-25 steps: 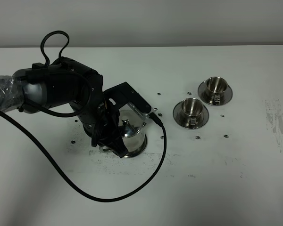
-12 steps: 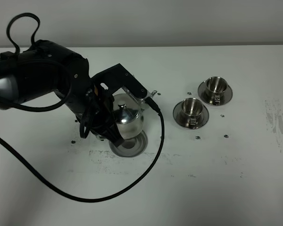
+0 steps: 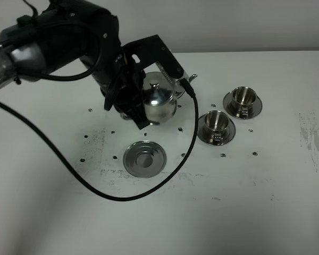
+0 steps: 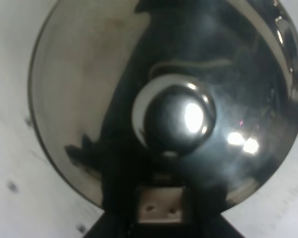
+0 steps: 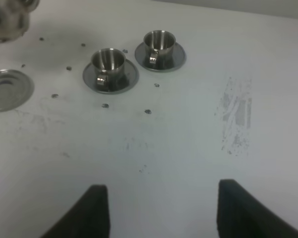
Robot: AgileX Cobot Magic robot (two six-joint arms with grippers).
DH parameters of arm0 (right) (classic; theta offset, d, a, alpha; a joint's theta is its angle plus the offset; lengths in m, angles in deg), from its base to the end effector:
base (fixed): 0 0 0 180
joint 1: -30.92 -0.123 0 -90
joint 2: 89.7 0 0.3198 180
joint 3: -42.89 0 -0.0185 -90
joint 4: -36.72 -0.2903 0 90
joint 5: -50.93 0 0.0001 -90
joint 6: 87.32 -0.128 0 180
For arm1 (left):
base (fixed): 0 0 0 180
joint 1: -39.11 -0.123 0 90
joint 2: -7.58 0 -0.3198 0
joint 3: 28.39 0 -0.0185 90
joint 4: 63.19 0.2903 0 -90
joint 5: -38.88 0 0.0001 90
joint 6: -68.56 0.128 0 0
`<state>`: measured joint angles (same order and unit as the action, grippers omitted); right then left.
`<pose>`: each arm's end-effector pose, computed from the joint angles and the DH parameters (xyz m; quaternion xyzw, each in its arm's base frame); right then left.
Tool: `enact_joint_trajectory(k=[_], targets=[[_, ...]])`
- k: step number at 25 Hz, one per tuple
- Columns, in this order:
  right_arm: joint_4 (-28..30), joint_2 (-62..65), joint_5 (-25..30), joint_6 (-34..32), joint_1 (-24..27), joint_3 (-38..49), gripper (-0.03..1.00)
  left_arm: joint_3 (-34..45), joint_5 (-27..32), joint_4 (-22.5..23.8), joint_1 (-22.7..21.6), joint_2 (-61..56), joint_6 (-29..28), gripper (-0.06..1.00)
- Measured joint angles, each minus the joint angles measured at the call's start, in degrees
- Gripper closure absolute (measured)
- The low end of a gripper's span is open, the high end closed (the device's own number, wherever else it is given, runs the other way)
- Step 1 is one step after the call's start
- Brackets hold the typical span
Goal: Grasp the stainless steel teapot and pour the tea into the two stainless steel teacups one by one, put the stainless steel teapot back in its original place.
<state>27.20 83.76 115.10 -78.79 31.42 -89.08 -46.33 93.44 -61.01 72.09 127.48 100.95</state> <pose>0.0195 0.0189 0.2824 -0.0670 0.8549 0.0425 0.5127 0.4201 -0.2678 0.2408 0.5351 0.8198 0.0164 0.2035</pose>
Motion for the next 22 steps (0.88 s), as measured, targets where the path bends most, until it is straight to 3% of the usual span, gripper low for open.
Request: enact_joint_trajectory(k=[13,17,22], targets=[[0.0,0.0,0.0,0.0,0.0,0.0,0.50,-38.9,7.6,0.0,0.0,24.5,14.5,0.77],[0.0,0.0,0.0,0.0,0.0,0.0,0.50,-44.5,7.7,0.4,0.0,29.2,19.1,0.77],[0.0,0.0,0.0,0.0,0.0,0.0,0.50,-45.5,5.9,4.8,0.2,31.6,23.5,0.77]])
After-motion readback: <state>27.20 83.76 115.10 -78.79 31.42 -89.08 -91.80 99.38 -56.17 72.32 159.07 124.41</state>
